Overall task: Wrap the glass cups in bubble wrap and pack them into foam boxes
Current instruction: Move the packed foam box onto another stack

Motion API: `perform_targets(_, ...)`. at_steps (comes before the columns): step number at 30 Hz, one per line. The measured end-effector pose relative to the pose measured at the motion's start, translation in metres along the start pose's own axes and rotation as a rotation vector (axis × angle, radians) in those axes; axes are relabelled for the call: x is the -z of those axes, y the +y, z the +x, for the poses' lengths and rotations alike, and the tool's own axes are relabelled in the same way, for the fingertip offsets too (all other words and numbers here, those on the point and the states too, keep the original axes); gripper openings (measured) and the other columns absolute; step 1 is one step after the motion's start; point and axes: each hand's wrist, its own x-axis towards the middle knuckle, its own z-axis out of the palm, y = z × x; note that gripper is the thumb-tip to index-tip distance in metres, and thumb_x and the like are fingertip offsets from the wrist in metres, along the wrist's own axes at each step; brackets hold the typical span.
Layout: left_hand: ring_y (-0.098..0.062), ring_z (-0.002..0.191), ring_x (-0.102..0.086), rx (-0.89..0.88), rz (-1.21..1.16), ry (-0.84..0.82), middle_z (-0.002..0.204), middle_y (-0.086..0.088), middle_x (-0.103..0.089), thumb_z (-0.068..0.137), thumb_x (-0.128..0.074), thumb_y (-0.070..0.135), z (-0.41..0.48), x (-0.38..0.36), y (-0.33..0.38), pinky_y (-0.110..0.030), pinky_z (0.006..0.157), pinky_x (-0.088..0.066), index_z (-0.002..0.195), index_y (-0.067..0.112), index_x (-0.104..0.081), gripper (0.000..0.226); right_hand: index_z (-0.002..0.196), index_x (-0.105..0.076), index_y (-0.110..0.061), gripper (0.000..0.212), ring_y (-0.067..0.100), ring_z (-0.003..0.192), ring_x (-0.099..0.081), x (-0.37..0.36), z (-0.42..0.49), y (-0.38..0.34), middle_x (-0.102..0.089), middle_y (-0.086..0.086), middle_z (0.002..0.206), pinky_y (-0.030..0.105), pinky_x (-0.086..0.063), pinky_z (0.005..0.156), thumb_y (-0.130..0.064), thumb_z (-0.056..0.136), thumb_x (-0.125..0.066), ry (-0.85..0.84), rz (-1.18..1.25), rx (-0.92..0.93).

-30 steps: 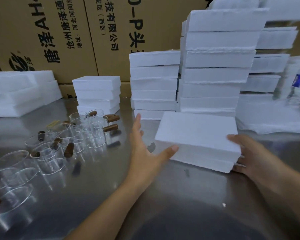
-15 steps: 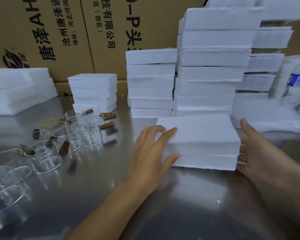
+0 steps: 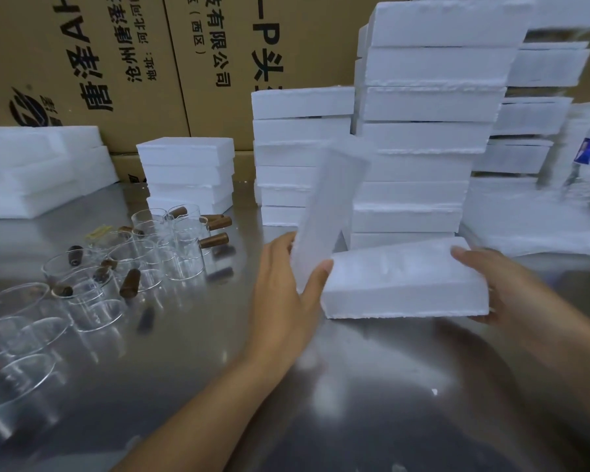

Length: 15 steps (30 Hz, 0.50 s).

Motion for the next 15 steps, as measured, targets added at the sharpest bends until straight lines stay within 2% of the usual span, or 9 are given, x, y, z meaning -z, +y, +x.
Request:
perform_targets(2,0.01,0.089,-0.053,0.128,-0.09,0.024,0.106,0.024,-0.051,0.087,-0.061,0.039,0.0,0.0,0.001,0.0,0.071,-0.04,0.129,0.026,-0.038,0.049,0.102,-0.069,-0.028,0.037,0.021,0.097,-0.067,0.002,-0.001,-0.001,-0.073,-0.004,0.101,0.043,-0.05,0.09,-0.042,0.068,-0.073,0.04,0.013,-0.028)
perform_targets(4,0.015,0.084,-0.056,0.243,-0.191,0.033,0.098,0.026,-0.053,0.088,-0.062,0.037,0.001,0.0,0.003,-0.008,0.069,-0.046,0.13,0.023,-0.032,0.053,0.103,-0.067,-0.022,0.023,0.024,0.098,-0.066,0.005,-0.001,-0.002,-0.071,0.0,0.104,0.042,-0.05,0.088,-0.029,0.081,-0.067,0.114,0.036,-0.055)
perform_targets(6,0.006,0.084,-0.059,0.395,-0.309,0.029,0.095,0.02,-0.056,0.089,-0.062,0.034,0.002,-0.001,0.004,-0.022,0.074,-0.05,0.129,0.018,-0.03,0.054,0.097,-0.065,-0.02,0.013,0.025,0.095,-0.063,0.006,-0.001,-0.003,-0.069,0.004,0.106,0.041,-0.048,0.087,-0.024,0.085,-0.064,0.19,0.047,-0.076)
perform_targets(8,-0.009,0.088,-0.064,0.568,-0.427,0.011,0.094,0.01,-0.061,0.089,-0.062,0.031,0.003,0.0,0.006,-0.035,0.077,-0.055,0.114,0.017,-0.041,0.036,0.096,-0.064,-0.02,0.011,0.028,0.097,-0.062,0.006,0.0,-0.004,-0.067,0.007,0.109,0.044,-0.047,0.09,-0.021,0.086,-0.064,0.232,0.057,-0.091)
perform_targets(9,-0.016,0.088,-0.066,0.643,-0.482,-0.005,0.095,0.006,-0.064,0.09,-0.062,0.03,0.003,0.002,0.008,-0.037,0.073,-0.057,0.107,0.018,-0.046,0.026,0.095,-0.063,-0.019,0.01,0.029,0.096,-0.061,0.006,0.001,-0.004,-0.066,0.008,0.109,0.045,-0.046,0.092,-0.02,0.086,-0.064,0.246,0.063,-0.094)
perform_targets(11,-0.023,0.086,-0.068,0.78,-0.596,-0.066,0.101,-0.002,-0.066,0.092,-0.059,0.03,0.002,0.005,0.012,-0.032,0.059,-0.058,0.107,0.02,-0.053,0.019,0.098,-0.063,-0.018,0.014,0.027,0.094,-0.058,0.007,0.002,-0.004,-0.064,0.01,0.111,0.045,-0.047,0.091,-0.021,0.085,-0.065,0.268,0.063,-0.105)
perform_targets(13,-0.025,0.084,-0.069,0.9,-0.697,-0.142,0.104,-0.007,-0.066,0.094,-0.057,0.029,0.0,0.009,0.016,-0.032,0.054,-0.058,0.116,0.016,-0.053,0.026,0.108,-0.063,-0.016,0.024,0.027,0.095,-0.058,0.007,0.004,-0.003,-0.063,0.011,0.114,0.045,-0.048,0.09,-0.021,0.084,-0.065,0.281,0.064,-0.119)
perform_targets(15,-0.027,0.083,-0.068,0.998,-0.775,-0.207,0.105,-0.015,-0.063,0.094,-0.057,0.026,-0.002,0.012,0.02,-0.034,0.052,-0.058,0.119,0.011,-0.047,0.031,0.109,-0.064,-0.015,0.025,0.028,0.095,-0.059,0.008,0.005,-0.002,-0.064,0.012,0.113,0.044,-0.049,0.089,-0.019,0.084,-0.065,0.299,0.078,-0.118)
